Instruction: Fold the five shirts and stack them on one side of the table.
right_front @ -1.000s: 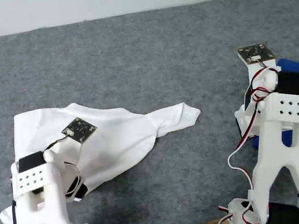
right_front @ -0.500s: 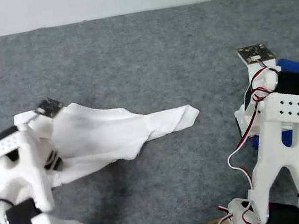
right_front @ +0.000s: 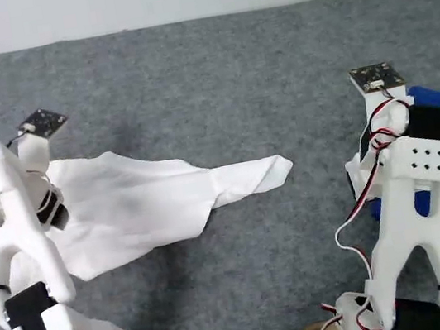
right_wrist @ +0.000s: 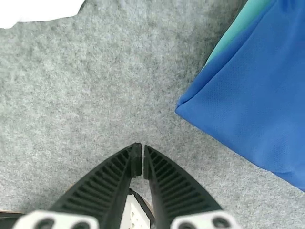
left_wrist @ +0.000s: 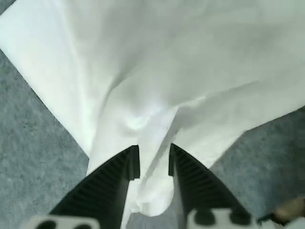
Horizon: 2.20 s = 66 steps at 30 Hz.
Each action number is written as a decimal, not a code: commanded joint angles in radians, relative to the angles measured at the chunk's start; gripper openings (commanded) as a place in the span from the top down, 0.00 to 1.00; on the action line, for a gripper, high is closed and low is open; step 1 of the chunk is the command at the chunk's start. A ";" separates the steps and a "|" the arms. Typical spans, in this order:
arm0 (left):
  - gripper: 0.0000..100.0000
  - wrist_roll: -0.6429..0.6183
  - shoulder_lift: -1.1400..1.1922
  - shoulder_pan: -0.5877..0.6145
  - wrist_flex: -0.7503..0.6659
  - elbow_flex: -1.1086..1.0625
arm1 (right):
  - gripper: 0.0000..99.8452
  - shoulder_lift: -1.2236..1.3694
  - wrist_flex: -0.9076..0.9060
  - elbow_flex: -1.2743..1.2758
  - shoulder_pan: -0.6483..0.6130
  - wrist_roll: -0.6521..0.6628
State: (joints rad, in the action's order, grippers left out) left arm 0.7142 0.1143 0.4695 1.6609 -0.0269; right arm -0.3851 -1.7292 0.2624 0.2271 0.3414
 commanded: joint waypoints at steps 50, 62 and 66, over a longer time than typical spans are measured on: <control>0.82 0.055 0.242 -0.149 -0.299 0.059 | 0.99 -0.024 0.067 0.075 -0.005 -0.002; 0.85 0.110 0.025 -0.242 0.100 0.159 | 0.99 -0.024 0.077 0.074 -0.005 -0.002; 0.85 0.117 -0.075 -0.256 0.084 0.028 | 0.99 -0.024 0.076 0.074 -0.005 -0.002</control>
State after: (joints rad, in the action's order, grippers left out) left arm 0.8201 0.1419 0.2271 1.7238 0.0560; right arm -0.3851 -1.6663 0.3437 0.2271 0.3414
